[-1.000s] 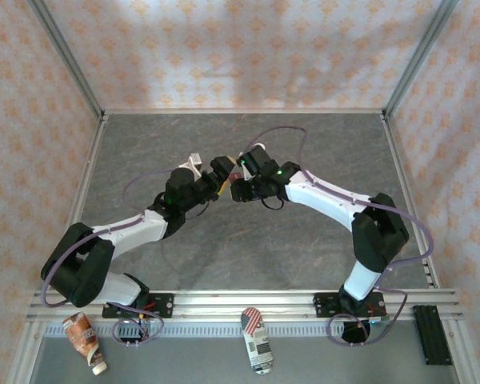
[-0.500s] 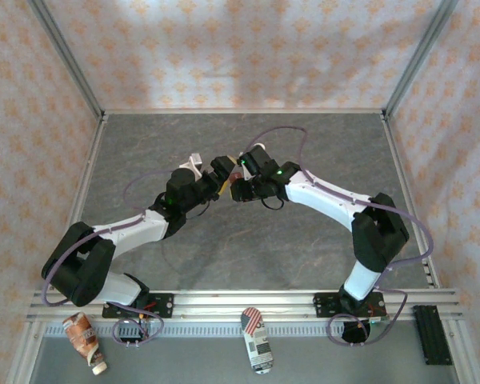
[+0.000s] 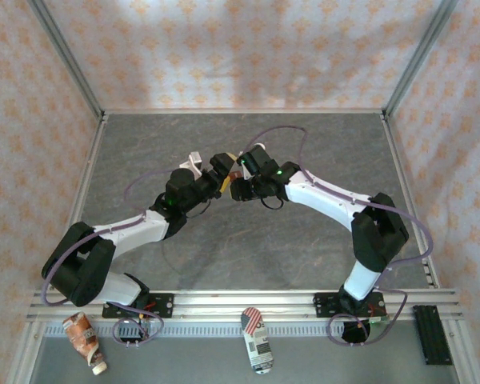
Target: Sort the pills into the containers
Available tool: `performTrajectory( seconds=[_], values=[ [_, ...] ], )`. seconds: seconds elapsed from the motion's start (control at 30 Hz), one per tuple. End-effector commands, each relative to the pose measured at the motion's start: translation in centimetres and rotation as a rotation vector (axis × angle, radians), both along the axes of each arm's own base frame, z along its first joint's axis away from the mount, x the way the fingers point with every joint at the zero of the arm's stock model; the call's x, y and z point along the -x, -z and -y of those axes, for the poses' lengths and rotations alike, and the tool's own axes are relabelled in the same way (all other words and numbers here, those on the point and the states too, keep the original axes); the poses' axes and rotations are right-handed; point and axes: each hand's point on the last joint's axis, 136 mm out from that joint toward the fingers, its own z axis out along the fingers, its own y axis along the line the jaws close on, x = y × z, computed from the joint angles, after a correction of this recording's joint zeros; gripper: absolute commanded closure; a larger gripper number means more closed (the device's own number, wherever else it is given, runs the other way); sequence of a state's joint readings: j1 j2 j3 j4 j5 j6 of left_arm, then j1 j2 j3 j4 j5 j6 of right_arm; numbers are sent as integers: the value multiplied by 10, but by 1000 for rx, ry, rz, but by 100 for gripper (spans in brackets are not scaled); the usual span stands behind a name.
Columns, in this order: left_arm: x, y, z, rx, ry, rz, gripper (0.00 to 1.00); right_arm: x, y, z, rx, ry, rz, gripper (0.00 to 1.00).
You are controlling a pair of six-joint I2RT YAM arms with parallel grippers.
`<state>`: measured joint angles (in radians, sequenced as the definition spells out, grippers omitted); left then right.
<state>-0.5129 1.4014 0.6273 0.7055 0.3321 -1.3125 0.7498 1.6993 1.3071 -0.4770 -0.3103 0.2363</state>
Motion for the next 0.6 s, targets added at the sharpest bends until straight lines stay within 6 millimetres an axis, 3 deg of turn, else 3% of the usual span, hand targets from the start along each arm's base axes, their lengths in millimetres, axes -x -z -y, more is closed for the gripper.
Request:
performTrajectory(
  seconds=[0.0, 0.33, 0.57],
  values=[
    [2, -25, 6, 46, 14, 65, 1, -1, -1, -8, -13, -11, 8, 80],
    [-4, -29, 13, 58, 24, 74, 1, 0, 0, -8, -17, -13, 5, 80],
    [-3, -72, 20, 130, 46, 157, 0, 1, 15, -4, 8, -2, -8, 82]
  ],
)
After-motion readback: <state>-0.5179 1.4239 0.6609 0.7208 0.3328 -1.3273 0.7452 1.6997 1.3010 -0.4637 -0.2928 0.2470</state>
